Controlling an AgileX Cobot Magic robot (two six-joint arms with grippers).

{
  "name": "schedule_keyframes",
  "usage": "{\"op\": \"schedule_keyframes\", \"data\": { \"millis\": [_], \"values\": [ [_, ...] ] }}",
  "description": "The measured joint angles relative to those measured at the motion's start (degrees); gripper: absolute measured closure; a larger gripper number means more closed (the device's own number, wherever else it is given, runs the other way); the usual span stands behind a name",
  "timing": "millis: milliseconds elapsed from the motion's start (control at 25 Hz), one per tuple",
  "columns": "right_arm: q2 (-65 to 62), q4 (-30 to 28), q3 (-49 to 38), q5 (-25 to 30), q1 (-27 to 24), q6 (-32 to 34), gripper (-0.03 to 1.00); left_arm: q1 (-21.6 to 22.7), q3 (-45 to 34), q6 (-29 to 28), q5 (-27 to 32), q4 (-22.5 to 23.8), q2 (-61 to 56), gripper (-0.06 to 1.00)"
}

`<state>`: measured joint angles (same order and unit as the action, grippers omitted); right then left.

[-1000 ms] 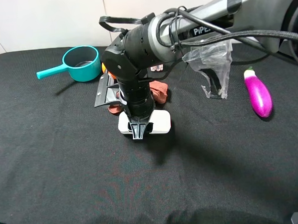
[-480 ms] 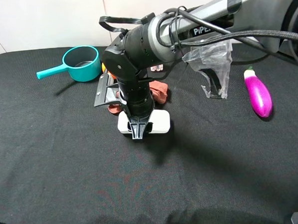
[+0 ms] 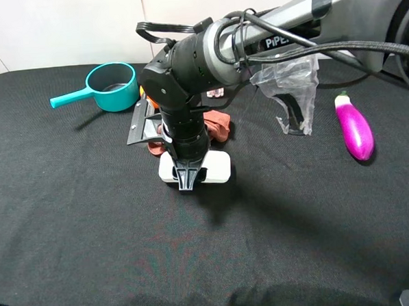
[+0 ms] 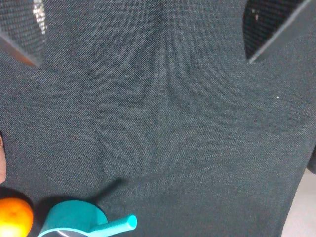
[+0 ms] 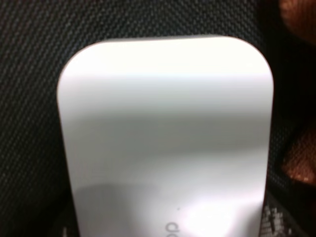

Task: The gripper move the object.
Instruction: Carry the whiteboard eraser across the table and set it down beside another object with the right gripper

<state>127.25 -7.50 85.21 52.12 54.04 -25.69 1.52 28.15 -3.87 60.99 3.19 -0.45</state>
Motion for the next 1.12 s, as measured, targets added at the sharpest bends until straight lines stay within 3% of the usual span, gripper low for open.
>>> {"op": "schedule_keyframes", "data": {
  "millis": [480,1120],
  "values": [
    [0.0,0.11,0.0,0.0,0.0,1.29,0.46,0.0,0.0,0.0,0.0,0.0,0.0,0.11],
    [0.0,0.11,0.0,-1.24,0.0,1.29,0.28,0.0,0.0,0.0,0.0,0.0,0.0,0.11]
  ]
}}
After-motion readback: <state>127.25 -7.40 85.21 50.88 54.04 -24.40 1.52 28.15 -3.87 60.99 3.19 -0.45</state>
